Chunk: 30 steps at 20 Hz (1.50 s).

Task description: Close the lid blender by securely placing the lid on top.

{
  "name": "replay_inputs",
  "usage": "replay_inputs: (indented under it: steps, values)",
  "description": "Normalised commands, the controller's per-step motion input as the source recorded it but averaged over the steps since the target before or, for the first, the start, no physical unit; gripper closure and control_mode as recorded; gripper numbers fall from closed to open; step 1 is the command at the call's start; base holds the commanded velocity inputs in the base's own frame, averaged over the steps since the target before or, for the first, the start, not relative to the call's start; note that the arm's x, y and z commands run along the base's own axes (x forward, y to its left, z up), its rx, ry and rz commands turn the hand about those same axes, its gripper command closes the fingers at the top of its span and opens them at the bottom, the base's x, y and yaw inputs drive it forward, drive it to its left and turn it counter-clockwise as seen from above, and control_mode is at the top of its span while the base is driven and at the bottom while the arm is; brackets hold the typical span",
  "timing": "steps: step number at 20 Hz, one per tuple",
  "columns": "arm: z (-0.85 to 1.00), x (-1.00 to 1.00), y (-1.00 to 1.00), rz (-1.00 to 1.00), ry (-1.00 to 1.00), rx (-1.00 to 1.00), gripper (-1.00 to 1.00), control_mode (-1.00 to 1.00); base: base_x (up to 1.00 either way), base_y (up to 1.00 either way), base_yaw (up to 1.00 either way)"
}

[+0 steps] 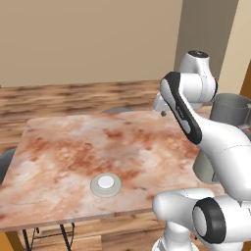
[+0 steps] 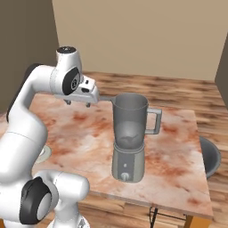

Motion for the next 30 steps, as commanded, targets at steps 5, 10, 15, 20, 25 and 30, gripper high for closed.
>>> replay_inputs:
  steps: [5,10,15,20,25,30]
  values:
    - [0.00,0.00,0.00,0.00,0.00,0.00,-1.00,1.00,0.01,0.00,0.01]
    - [-0.30,-0.34,0.42,0.00,-0.04,-0.10,-1.00,-1.00,0.00,0.00,0.00]
    - [-0.82,-0.58,1.00,0.00,0.00,-0.15,-1.00,-1.00,0.00,0.00,0.00]
    - [-0.83,-0.27,1.00,0.00,0.04,-0.09,-1.00,-1.00,0.00,0.00,0.00]
    - [-0.53,0.35,0.95,-0.01,0.15,-0.02,-1.00,-1.00,0.00,0.00,0.00]
    - [-0.17,0.44,0.43,0.00,0.17,0.03,-1.00,-1.00,0.00,0.00,0.00]
